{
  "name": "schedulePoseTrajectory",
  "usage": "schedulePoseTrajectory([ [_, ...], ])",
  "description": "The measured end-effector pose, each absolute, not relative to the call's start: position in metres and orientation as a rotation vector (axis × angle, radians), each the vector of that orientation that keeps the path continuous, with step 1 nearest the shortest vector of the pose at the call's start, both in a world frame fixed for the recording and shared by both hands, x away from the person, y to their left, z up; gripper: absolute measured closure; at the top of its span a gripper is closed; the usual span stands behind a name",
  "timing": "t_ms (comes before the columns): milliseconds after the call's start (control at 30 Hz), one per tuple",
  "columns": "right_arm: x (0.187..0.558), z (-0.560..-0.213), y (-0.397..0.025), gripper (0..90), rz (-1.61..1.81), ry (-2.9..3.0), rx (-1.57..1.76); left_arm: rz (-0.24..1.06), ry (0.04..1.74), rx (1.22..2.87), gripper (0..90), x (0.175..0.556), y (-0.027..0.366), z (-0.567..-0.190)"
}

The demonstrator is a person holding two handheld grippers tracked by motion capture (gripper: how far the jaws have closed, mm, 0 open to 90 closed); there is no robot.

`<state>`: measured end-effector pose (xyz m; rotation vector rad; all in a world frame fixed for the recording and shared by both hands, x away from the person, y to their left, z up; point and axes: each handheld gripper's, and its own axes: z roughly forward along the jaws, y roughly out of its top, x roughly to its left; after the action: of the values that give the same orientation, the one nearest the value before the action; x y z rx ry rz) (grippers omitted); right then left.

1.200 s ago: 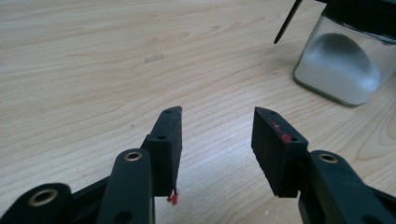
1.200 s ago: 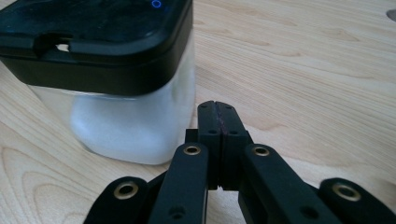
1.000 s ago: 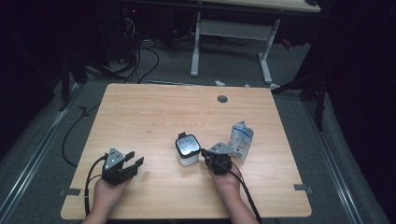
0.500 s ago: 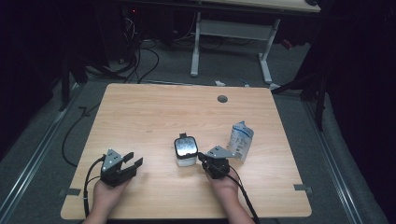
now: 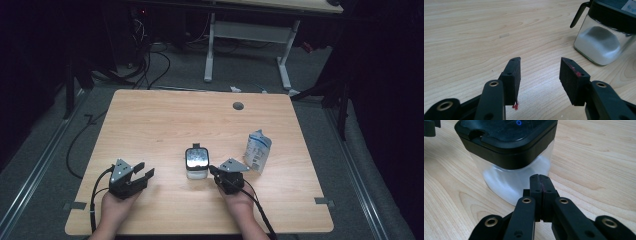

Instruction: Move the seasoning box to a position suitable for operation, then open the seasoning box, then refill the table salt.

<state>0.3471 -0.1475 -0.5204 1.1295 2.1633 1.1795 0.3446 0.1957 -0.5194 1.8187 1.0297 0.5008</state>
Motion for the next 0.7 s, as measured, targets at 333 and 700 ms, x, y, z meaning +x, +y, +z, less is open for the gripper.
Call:
schedulePoseTrajectory([
  [333,0.340,-0.521,-0.156,88.6,1.154,2.149,1.115,0.509,1.028,1.822,51.5,0.345,0.196,-0.520],
  [700,0.319,-0.521,-0.213,79.7,1.104,2.081,1.201,0.531,1.058,1.808,50.6,0.346,0.207,-0.519],
])
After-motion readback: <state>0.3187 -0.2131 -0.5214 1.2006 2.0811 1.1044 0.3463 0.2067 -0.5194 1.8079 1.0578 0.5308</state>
